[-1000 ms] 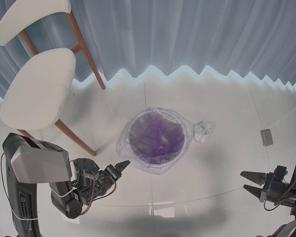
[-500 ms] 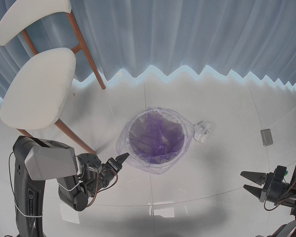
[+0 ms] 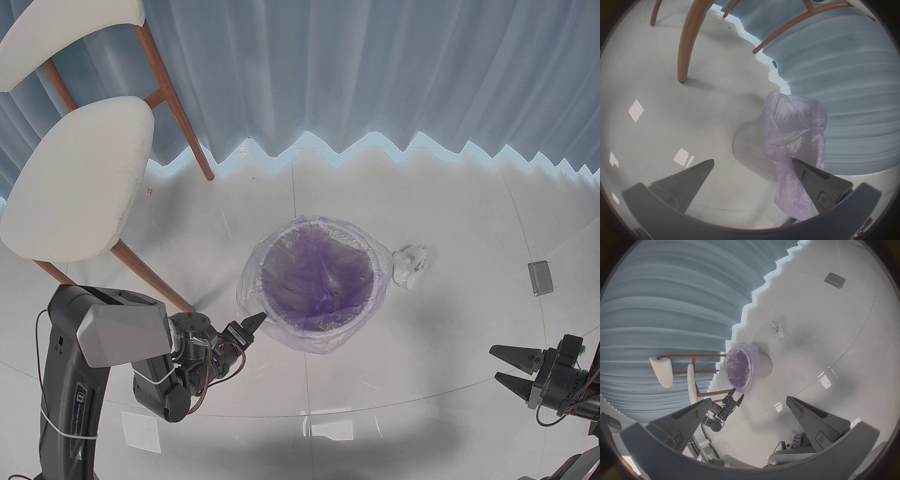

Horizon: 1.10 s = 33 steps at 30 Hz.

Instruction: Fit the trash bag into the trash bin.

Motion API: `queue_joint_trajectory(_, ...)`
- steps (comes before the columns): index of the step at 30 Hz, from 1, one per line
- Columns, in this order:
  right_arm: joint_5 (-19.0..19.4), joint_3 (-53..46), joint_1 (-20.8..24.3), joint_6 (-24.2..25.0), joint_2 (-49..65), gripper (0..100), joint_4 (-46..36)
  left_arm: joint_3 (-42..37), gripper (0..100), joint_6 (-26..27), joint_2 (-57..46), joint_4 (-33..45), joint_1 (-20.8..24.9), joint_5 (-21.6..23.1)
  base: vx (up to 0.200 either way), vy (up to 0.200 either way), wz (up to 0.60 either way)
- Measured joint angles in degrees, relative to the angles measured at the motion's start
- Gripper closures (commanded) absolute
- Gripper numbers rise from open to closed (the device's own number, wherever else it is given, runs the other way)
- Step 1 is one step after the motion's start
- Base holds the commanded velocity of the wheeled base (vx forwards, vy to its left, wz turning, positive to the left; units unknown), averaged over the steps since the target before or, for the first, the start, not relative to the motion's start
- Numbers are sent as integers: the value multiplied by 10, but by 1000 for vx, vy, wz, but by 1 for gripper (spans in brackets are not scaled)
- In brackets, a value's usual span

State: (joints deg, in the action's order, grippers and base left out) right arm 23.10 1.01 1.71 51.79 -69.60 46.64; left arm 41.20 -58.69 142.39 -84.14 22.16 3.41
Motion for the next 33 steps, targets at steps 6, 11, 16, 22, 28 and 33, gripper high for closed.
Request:
queue_joint_trajectory(6, 0, 0, -2, 2, 1, 0, 0, 36, 0, 75, 13, 56, -3, -4, 0, 0, 0)
queue_joint_trajectory(11, -1, 0, -3, 1, 0, 0, -2, 56, 0, 153, 29, 81, -5, -10, 0, 0, 0)
queue_joint_trajectory(16, -1, 6, -3, -16, -15, 0, -24, 76, 0, 214, 50, 102, -8, -37, 0, 0, 0)
queue_joint_trajectory(22, -15, 71, -2, -79, -78, 0, -41, 74, 0, 214, 57, 69, -4, -45, 0, 0, 0)
queue_joint_trajectory(28, -22, 177, 17, -109, -158, 0, -80, 37, 0, 212, 32, 5, 5, -41, 0, 0, 0)
queue_joint_trajectory(33, -29, 265, 43, -117, -228, 0, -119, -15, 0, 211, -12, -14, 21, -35, 0, 0, 0)
